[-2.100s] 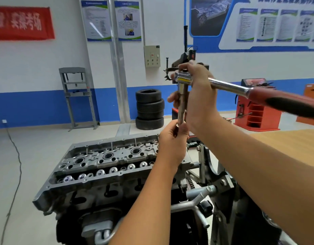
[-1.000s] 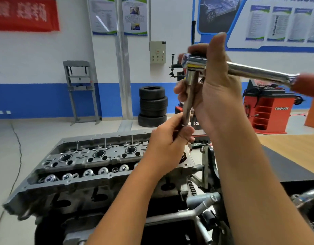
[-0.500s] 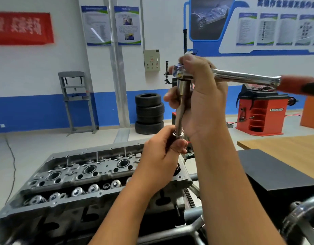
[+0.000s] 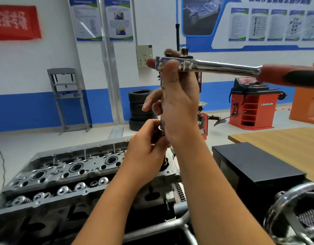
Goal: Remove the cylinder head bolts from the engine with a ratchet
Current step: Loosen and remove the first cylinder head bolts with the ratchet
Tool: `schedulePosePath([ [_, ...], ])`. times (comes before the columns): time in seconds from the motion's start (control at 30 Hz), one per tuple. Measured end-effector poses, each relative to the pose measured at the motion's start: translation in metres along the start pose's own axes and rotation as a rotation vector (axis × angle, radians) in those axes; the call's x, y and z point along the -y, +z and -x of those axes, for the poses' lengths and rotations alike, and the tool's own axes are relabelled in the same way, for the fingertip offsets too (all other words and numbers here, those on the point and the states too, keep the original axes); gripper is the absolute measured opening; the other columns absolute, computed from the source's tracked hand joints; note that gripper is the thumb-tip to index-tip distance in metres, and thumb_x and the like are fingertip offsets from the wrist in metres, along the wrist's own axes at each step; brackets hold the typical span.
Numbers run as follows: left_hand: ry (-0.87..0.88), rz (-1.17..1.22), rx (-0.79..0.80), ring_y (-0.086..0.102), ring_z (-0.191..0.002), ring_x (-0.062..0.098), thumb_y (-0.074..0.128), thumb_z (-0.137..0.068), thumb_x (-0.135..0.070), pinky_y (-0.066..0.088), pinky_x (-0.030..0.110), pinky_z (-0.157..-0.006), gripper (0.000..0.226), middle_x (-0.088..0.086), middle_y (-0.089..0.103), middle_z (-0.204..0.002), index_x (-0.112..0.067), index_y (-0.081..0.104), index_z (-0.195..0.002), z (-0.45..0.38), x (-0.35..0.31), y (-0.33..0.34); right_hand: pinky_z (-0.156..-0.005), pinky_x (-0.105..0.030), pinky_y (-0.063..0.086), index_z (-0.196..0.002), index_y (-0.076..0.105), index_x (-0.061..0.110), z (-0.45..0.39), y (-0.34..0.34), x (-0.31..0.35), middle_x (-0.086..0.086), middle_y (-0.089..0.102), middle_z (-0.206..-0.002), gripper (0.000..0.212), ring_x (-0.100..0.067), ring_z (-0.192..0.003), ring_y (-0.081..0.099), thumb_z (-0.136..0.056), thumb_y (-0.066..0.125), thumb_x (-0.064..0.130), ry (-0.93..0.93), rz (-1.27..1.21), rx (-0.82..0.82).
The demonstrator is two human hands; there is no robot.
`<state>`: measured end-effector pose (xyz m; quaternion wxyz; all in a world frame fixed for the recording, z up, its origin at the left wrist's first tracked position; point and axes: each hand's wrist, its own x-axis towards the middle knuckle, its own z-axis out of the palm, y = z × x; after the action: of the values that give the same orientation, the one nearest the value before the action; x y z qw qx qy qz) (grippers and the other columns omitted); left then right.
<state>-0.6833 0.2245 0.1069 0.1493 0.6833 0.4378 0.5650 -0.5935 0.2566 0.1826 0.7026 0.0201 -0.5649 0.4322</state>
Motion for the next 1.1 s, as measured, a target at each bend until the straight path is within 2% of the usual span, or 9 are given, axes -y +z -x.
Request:
schedulePosePath([
  [0.07,-0.018,0.043,0.017,0.070,-0.092,0.022,0.059,-0.102,-0.007,0.060,0.048,-0.085,0.021,-0.004,0.073,-0.094,-0.027,0.058,-0.111,0.002,-0.004,0.001,-0.046,-0.026,0.035,-0.128,0.054,0.005,-0.001,-0.001,0.005,-0.009,0.073,-0.126,0.043,-0.026,-0.051,0.061,-0.106,0.044,0.039,0.096,-0.015,0.062],
  [0.13,-0.018,0.061,-0.010,0.068,-0.076,0.009,0.057,-0.102,-0.001,0.057,0.026,-0.068,0.023,-0.009,0.071,-0.085,-0.024,0.058,-0.106,0.004,-0.006,0.006,-0.050,-0.029,0.036,-0.127,0.053,-0.004,-0.002,-0.001,0.011,-0.007,0.074,-0.122,0.055,-0.026,-0.055,0.060,-0.103,0.048,0.045,0.182,-0.053,0.042],
  [0.23,-0.007,0.043,-0.123,0.060,-0.060,0.005,0.056,-0.095,0.010,0.043,0.013,-0.056,0.028,-0.009,0.067,-0.073,-0.017,0.062,-0.097,0.005,-0.008,0.017,-0.049,-0.031,0.042,-0.104,0.061,0.005,0.002,0.002,0.016,-0.006,0.071,-0.089,0.036,-0.027,-0.059,0.066,-0.095,0.067,0.040,0.165,-0.061,-0.093],
  [0.4,0.026,0.008,-0.228,0.058,-0.068,0.013,0.062,-0.097,-0.002,0.046,0.020,-0.061,0.029,-0.003,0.067,-0.081,-0.030,0.065,-0.101,0.007,-0.006,0.026,-0.061,-0.044,0.064,-0.100,0.071,0.001,0.007,0.005,0.026,-0.012,0.077,-0.085,0.030,-0.031,-0.069,0.076,-0.085,0.086,0.022,-0.002,0.160,-0.257],
  [0.53,-0.002,0.164,-0.066,0.055,-0.063,0.007,0.049,-0.104,-0.034,0.044,0.023,-0.062,0.015,-0.007,0.066,-0.082,-0.034,0.062,-0.112,0.011,-0.004,0.018,-0.067,-0.044,0.065,-0.109,0.064,0.003,0.009,0.004,0.031,-0.011,0.078,-0.089,0.038,-0.028,-0.079,0.078,-0.083,0.088,0.017,-0.077,0.209,-0.227],
  [0.67,-0.007,0.183,-0.121,0.063,-0.071,0.011,0.051,-0.106,-0.019,0.051,0.021,-0.065,0.019,-0.009,0.069,-0.083,-0.033,0.063,-0.102,0.012,-0.005,0.017,-0.064,-0.039,0.060,-0.096,0.073,0.008,0.008,-0.007,0.031,-0.011,0.077,-0.088,0.022,-0.033,-0.085,0.077,-0.090,0.078,0.029,0.092,0.052,-0.071],
  [0.8,0.001,0.072,-0.286,0.067,-0.074,0.019,0.064,-0.097,-0.002,0.057,0.034,-0.072,0.031,-0.004,0.069,-0.079,-0.032,0.066,-0.100,0.010,-0.006,0.031,-0.062,-0.038,0.056,-0.096,0.067,0.012,0.006,-0.010,0.028,-0.007,0.073,-0.084,0.025,-0.031,-0.081,0.075,-0.090,0.075,0.035,0.172,-0.046,-0.114],
  [0.93,0.045,0.054,-0.354,0.068,-0.077,0.018,0.064,-0.096,-0.002,0.057,0.029,-0.072,0.034,-0.007,0.070,-0.081,-0.034,0.069,-0.108,0.010,-0.004,0.037,-0.059,-0.037,0.060,-0.093,0.071,0.011,0.005,-0.004,0.027,-0.007,0.075,-0.080,0.025,-0.031,-0.074,0.076,-0.082,0.088,0.025,0.066,0.074,-0.185],
  [1.1,0.058,0.059,-0.268,0.062,-0.065,0.010,0.062,-0.100,-0.022,0.054,0.031,-0.063,0.022,-0.007,0.069,-0.079,-0.043,0.064,-0.105,0.007,0.000,0.034,-0.063,-0.054,0.063,-0.094,0.063,0.009,-0.003,-0.003,0.028,-0.012,0.076,-0.084,0.034,-0.034,-0.073,0.076,-0.077,0.091,0.015,-0.144,0.264,-0.229],
])
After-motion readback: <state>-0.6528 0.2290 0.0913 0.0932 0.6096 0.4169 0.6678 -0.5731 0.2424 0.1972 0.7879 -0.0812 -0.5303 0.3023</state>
